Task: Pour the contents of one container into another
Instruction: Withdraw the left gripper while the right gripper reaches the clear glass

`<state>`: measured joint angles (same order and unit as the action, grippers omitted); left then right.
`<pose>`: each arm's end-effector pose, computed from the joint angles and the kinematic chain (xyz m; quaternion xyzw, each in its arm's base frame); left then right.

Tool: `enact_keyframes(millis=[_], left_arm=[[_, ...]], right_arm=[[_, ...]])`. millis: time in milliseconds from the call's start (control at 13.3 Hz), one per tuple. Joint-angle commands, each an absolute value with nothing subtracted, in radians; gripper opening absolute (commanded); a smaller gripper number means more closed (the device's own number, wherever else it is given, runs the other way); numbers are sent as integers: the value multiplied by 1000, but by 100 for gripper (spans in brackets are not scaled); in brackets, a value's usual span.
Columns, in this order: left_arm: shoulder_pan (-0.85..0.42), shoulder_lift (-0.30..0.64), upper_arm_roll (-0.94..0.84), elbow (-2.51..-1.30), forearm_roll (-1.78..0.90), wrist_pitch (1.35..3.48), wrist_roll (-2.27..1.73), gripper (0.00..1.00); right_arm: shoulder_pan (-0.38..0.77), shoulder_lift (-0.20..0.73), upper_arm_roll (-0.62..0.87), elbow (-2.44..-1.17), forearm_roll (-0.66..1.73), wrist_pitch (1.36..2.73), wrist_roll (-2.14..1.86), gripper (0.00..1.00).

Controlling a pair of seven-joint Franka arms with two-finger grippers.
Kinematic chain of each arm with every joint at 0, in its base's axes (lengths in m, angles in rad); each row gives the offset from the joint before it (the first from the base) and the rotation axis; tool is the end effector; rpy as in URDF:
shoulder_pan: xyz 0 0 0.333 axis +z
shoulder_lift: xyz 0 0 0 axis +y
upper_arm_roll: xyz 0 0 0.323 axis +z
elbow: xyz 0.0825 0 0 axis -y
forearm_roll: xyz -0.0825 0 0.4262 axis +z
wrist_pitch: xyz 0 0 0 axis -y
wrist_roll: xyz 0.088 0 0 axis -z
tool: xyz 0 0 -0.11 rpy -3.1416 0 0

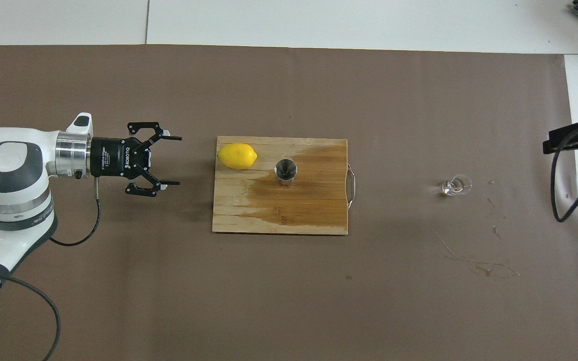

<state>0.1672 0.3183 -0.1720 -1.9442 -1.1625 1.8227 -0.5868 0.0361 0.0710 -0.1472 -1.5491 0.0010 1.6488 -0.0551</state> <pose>0.6260 -0.0764 0.3149 0.6970 0.4666 -0.3262 0.4360 0.6224 -0.0663 0.6038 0.9995 -0.0278 0.0143 0.0059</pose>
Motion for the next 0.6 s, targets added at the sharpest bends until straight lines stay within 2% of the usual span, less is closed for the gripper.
enact_keyframes(millis=[0, 226, 527], left_arm=[[184, 319, -172, -1904, -1031, 1795, -595, 100], [177, 313, -152, -1847, -865, 1735, -592, 100], [169, 302, -153, -1726, -591, 1678, -588, 100]], right_arm=[[29, 136, -140, -1529, 29, 1695, -194, 100], [37, 143, -132, -1600, 31, 1799, -346, 100], [34, 126, -132, -1666, 179, 1798, -521, 100]])
